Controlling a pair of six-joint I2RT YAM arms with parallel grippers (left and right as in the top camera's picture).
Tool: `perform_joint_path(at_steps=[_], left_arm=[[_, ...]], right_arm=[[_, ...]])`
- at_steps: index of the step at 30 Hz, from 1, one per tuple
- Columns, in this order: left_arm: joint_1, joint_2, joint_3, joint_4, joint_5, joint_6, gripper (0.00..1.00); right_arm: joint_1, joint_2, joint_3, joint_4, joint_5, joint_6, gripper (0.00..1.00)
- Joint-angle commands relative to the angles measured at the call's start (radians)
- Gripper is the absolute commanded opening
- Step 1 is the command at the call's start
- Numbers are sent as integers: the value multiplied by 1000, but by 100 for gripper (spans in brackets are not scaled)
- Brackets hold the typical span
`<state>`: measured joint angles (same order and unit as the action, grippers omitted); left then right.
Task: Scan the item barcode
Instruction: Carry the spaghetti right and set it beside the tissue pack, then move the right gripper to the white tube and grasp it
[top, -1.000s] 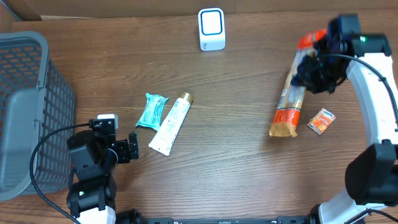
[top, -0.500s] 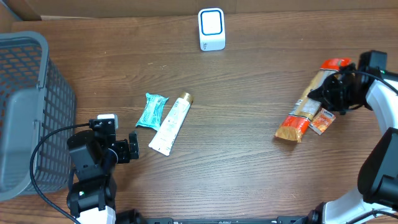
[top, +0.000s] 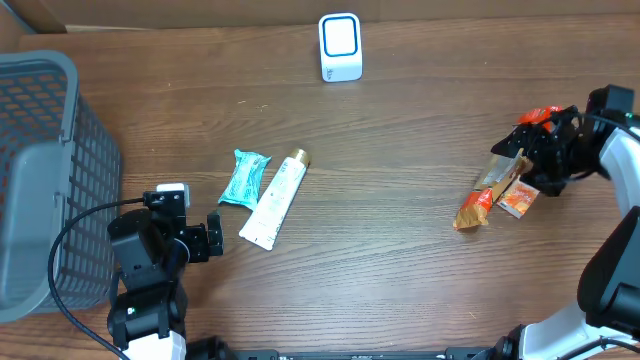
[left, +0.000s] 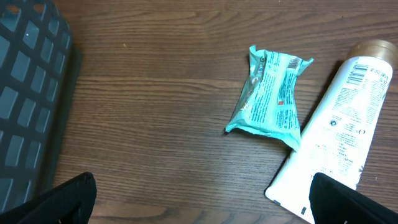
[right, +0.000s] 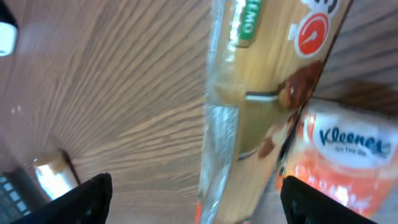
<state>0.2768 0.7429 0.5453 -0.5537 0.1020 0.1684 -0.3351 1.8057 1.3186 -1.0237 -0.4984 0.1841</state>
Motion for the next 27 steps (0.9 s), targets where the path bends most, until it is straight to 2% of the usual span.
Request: perform_joint_path(at_steps=[1,4,7,13,18,20,27], left_arm=[[5,2,-2,3,14,19,100],[5,2,-2,3,14,19,100],[5,2,-2,3,14,19,100],[5,2,-2,3,14,19,100],[5,2,-2,3,14,19,100],[5,2,-2,4,14,19,100],[5,2,-2,3,14,19,100]], right_arm=[[9,-68,134,-69,-19,-2,87],[63,-104,201,-107,-21,31,87],[163,-124,214,-64,-79,59,87],[426,-67,174,143,-101,188,88],[627,54,155,306,-97,326,86],[698,98,155,359,-76,375,84],[875,202,155,463,127,480,84]])
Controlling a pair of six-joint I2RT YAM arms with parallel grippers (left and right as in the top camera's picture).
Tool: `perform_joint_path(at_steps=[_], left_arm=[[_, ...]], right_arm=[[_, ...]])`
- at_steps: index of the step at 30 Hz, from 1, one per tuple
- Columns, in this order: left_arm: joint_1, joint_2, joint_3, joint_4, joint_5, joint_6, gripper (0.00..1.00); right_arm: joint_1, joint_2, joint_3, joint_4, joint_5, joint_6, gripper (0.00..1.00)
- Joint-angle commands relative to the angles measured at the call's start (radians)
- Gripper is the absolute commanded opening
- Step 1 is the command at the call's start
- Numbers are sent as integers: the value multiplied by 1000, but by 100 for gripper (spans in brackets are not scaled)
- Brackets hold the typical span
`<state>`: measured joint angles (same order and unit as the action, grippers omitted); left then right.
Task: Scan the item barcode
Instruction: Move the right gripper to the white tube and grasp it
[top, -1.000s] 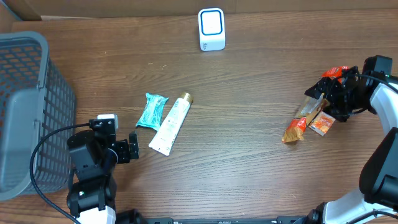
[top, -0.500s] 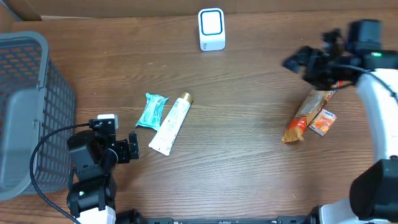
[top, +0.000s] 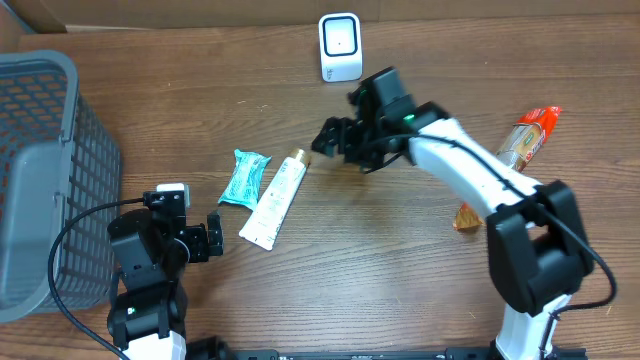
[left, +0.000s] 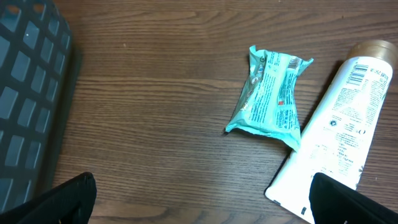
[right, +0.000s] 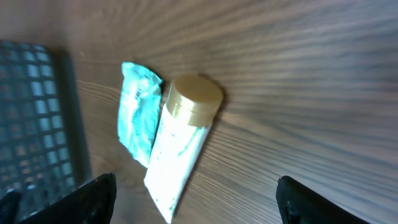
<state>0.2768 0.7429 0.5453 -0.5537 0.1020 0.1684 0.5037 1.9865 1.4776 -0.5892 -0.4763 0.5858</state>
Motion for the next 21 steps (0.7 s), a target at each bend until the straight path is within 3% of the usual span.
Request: perform_joint_path(at_steps=[1,11,21], left_arm=[[5,2,-2,3,14,19,100],[5,2,-2,4,14,19,99],[5,2,-2,4,14,19,100]], right_arm=[[55,39,-4,56,111,82,84],[162,151,-4,249,118,126,73],[216,187,-10,218,154,230,73]])
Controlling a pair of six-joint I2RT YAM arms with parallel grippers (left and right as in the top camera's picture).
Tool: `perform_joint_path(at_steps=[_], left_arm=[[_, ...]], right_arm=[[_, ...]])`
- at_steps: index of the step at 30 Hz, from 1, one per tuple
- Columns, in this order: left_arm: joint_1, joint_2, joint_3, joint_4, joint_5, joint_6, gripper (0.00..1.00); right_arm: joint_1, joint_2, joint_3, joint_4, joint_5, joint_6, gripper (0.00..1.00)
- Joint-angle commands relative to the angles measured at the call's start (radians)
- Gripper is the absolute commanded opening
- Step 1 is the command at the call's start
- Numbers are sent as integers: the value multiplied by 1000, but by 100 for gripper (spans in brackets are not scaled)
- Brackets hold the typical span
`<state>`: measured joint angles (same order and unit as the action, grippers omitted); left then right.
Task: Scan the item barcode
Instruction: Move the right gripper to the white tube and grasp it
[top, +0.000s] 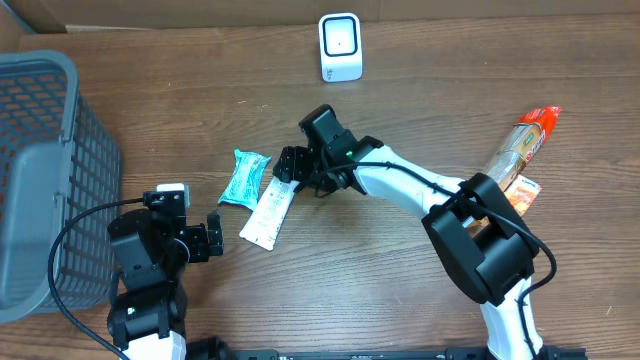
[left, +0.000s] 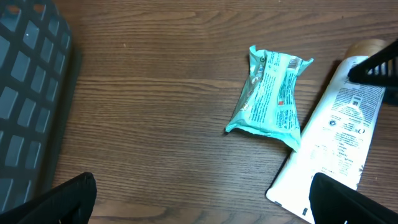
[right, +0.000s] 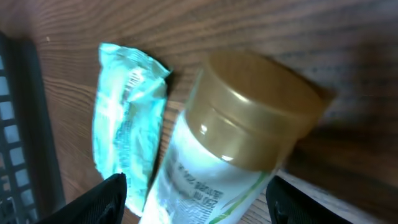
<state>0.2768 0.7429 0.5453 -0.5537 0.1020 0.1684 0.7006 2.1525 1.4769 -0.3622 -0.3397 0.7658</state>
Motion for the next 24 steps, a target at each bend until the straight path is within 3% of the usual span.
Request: perform_joint_path(at_steps=[1,5,12,15,17,18,20,24], left_arm=[[5,2,-2,4,14,19,100],[5,2,-2,3,14,19,100],[5,2,-2,3,14,19,100],[5,2,-2,3,14,19,100],[5,2,-2,4,14,19,100],[5,2,-2,3,14,19,99],[5,2,-2,4,14,19,100],[5,2,-2,3,14,19,100]], right_arm=[[29,21,-16,-13,18,67,73],[64,21,-53,-9,19,140,72],[126,21,-79,-1,101,173,54],[158,22,-85,-3,158,174,40],[170,22,-86,-6,183,173,18],[172,22,-86,-6,183,172,11],[172,22,-86,-8,182,169,5],[160,16,-84,-11,129,90,4]])
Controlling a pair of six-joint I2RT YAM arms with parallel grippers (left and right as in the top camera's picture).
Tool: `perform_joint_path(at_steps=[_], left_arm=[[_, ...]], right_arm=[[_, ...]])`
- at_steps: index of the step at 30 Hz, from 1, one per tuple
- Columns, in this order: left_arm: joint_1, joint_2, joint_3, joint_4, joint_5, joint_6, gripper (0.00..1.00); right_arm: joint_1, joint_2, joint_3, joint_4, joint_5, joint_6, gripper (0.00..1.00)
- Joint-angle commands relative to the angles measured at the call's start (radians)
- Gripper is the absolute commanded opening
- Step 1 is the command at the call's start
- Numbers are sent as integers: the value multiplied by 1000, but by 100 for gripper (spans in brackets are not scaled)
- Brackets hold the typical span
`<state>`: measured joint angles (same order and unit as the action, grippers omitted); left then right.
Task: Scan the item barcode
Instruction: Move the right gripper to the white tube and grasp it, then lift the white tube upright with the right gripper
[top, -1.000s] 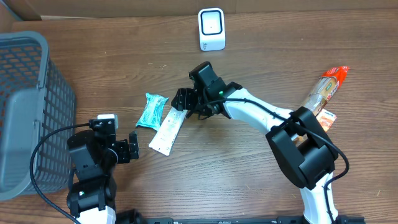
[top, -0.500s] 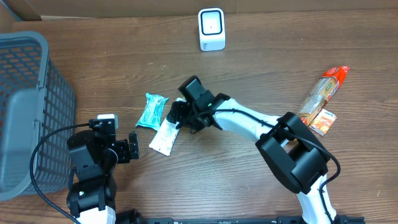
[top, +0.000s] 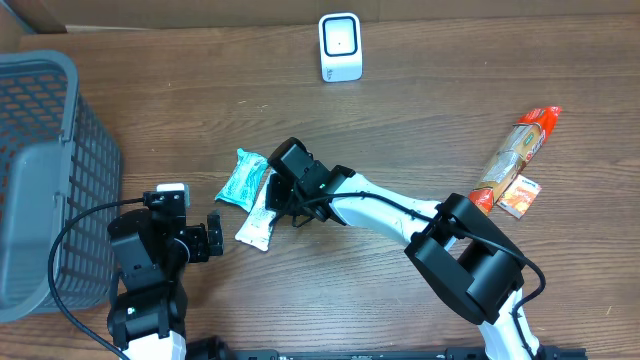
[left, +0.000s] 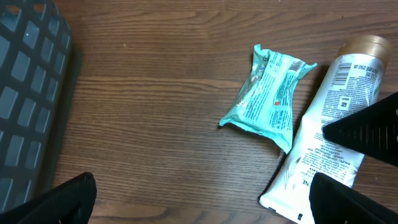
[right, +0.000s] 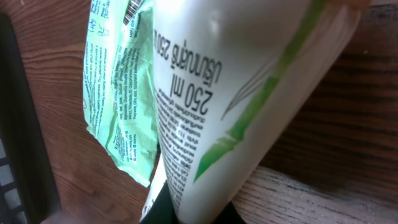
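A white tube (top: 258, 216) with a gold cap lies left of centre on the table, and my right gripper (top: 284, 192) is shut on its upper part. The tube (right: 236, 87) fills the right wrist view, with a dark finger (right: 180, 208) under it. Its barcode side shows in the left wrist view (left: 339, 99), where a black right finger (left: 367, 127) crosses it. The white scanner (top: 340, 46) stands at the far edge. My left gripper (left: 199, 214) is open near the front left, short of the tube's flat end.
A teal packet (top: 243, 177) lies against the tube's left side. A grey basket (top: 40, 170) fills the left edge. A snack bar (top: 517, 148) and a small orange tissue pack (top: 519, 196) lie at the right.
My right gripper was open at the tube's gold cap; now it is further down the tube and shut on it. The tube and the teal packet have shifted slightly.
My right gripper was open over the snack bar and tissue pack at the right. Then it was mid-table near the tube's cap, then right at the cap, still open. Now it is shut on the tube. The left arm has stayed still.
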<state>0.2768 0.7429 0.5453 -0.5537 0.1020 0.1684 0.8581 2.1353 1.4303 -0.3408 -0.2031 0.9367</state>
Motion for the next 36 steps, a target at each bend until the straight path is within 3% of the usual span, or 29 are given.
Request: perform_joint_path(at_steps=[1,4,7,10,16,22,32,36], left_arm=[[5,2,-2,3,14,19,100],[5,2,-2,4,14,19,100],[5,2,-2,3,14,19,100],[5,2,-2,3,14,19,100],[5,2,-2,3,14,19,100],[5,2,-2,4,14,19,100],[5,2,-2,4,14,19,99],[5,2,-2,4,14,19,100]], right_arm=[[-3,30,-36,-35,-23,-99,4],[-39,4,-14,-91,-147,-210,4],[-98,-24,42,-272,-230,-350,4],[-166,-39,106,-475,-303,-594,4],[-299,-38,143,-746,-169,-966,4],[-407,-37,134,-759,-105,-1044,6],[-467,-37,66,-738,-180,-1050,41],[-468,-37,-3,-697,-209,-1050,46]])
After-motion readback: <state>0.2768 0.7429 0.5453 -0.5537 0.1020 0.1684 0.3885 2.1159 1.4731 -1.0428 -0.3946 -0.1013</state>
